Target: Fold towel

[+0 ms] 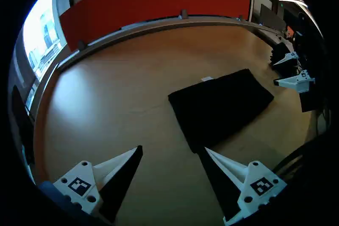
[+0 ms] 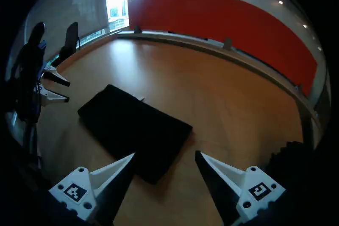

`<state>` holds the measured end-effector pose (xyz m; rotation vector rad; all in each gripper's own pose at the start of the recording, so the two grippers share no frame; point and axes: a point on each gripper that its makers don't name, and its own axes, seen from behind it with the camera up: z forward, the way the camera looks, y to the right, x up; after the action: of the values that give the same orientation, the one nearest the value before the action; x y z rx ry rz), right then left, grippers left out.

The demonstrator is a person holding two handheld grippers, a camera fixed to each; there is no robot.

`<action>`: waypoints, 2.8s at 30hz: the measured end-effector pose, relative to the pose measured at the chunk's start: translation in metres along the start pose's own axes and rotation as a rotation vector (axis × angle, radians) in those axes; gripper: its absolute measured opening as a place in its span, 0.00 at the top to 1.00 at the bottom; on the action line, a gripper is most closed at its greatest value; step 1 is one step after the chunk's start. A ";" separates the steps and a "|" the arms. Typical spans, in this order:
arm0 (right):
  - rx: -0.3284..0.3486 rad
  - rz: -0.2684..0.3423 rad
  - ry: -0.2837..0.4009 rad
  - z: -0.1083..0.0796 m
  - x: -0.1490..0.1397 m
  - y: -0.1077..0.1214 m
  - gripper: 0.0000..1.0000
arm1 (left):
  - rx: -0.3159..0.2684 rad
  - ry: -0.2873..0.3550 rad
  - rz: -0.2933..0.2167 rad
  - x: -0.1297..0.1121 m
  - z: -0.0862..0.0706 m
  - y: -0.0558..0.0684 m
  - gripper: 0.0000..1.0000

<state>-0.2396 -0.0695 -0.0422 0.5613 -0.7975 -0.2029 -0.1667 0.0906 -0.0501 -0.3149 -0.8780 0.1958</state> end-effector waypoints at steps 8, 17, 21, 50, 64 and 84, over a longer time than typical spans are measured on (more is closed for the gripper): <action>0.028 -0.037 -0.020 0.004 -0.006 -0.004 0.00 | 0.023 0.014 -0.056 -0.013 -0.013 -0.005 0.02; 0.049 -0.068 -0.045 0.006 -0.016 -0.010 0.00 | 0.045 0.044 -0.103 -0.027 -0.023 -0.005 0.02; 0.059 -0.084 -0.054 0.007 -0.020 -0.012 0.00 | 0.049 0.066 -0.120 -0.030 -0.027 -0.004 0.02; 0.100 -0.147 -0.164 0.009 -0.053 -0.016 0.28 | 0.108 0.117 -0.156 -0.065 -0.039 -0.008 0.02; 0.130 -0.160 -0.211 0.006 -0.066 -0.021 0.48 | 0.129 0.134 -0.157 -0.072 -0.041 -0.006 0.02; 0.139 -0.206 -0.214 0.008 -0.068 -0.021 0.65 | 0.141 0.172 -0.207 -0.089 -0.042 -0.008 0.02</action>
<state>-0.2913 -0.0647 -0.0916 0.7626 -0.9663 -0.4043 -0.1895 0.0490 -0.1370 -0.1056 -0.7167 0.0371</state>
